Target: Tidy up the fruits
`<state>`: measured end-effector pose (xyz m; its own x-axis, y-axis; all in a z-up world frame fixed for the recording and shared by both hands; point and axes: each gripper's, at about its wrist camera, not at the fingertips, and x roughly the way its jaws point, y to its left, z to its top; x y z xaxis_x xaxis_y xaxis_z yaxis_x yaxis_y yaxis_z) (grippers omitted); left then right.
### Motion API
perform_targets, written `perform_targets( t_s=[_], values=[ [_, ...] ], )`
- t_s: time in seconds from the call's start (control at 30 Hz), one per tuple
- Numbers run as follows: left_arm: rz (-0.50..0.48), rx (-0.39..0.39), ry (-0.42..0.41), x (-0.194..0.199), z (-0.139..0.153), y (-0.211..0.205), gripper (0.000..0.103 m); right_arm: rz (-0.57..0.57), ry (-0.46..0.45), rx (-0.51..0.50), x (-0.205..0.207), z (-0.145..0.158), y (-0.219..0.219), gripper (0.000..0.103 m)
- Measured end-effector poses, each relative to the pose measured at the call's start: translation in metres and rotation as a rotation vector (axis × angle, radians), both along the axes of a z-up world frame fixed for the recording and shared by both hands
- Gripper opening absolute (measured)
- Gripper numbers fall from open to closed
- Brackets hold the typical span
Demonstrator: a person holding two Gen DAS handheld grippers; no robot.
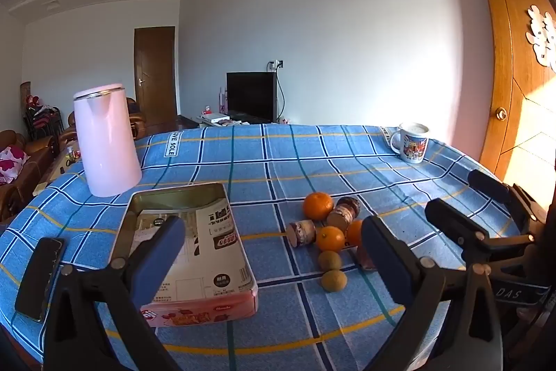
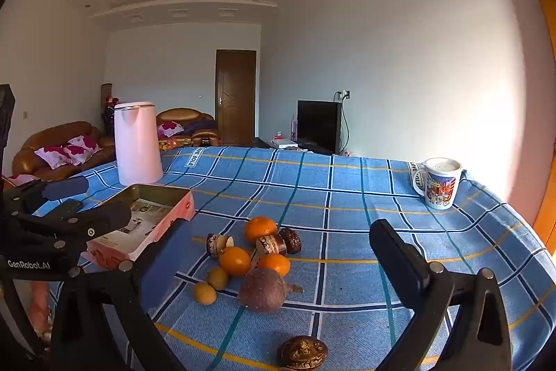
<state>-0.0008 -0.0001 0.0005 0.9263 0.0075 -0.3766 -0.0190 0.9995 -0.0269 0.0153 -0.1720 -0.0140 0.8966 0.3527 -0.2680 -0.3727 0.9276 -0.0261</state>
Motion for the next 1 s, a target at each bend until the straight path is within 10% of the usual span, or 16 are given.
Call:
perform_targets(
  t_s=[1.0],
  values=[
    [-0.002,-0.012,0.014,-0.002,-0.004,0.002,0.103,-0.009,0.001,0.022,-0.003,-0.001,-0.001,0.102]
  ],
)
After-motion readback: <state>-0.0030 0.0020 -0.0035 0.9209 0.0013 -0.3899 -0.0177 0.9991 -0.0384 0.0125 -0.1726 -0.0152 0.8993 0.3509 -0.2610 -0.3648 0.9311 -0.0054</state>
